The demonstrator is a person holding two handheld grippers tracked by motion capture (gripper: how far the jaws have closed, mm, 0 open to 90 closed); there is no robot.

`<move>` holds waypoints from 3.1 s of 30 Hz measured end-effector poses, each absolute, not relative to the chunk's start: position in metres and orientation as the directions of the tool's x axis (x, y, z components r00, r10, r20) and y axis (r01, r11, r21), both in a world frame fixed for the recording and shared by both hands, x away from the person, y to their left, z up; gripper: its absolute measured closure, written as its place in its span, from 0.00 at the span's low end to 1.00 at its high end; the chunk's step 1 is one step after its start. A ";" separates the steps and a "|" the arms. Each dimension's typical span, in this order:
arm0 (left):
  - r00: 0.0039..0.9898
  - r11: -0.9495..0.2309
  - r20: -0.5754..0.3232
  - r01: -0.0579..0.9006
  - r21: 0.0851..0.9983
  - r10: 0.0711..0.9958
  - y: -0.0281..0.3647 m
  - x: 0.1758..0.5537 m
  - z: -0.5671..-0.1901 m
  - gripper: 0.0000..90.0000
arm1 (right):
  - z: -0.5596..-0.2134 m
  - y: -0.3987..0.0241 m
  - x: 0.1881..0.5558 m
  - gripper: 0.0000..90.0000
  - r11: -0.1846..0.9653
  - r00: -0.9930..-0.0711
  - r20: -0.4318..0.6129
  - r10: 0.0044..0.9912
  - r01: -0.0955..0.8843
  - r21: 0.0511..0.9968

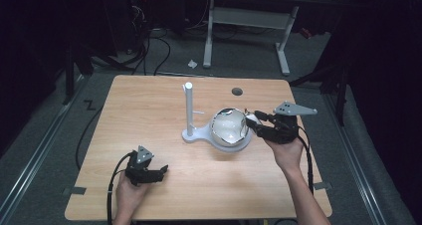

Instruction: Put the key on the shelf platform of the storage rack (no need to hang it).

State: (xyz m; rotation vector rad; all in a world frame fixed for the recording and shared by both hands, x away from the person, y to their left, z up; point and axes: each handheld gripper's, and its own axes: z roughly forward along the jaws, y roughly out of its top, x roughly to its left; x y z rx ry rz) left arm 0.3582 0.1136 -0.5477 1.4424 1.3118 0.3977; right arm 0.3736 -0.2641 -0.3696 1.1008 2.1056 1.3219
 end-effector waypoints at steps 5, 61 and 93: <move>0.331 0.205 -0.398 0.490 0.847 0.855 0.114 0.358 -0.548 0.20 | -0.375 -0.260 0.380 0.59 0.238 -0.600 0.062 0.798 0.408 0.882; 0.331 0.204 -0.396 0.486 0.849 0.857 0.114 0.358 -0.548 0.21 | -0.437 -0.214 0.426 0.59 0.341 -0.630 0.048 0.775 0.482 0.807; 0.330 0.205 -0.396 0.486 0.850 0.857 0.114 0.358 -0.548 0.21 | -0.455 -0.208 0.444 0.49 0.321 -0.594 0.109 0.797 0.570 0.757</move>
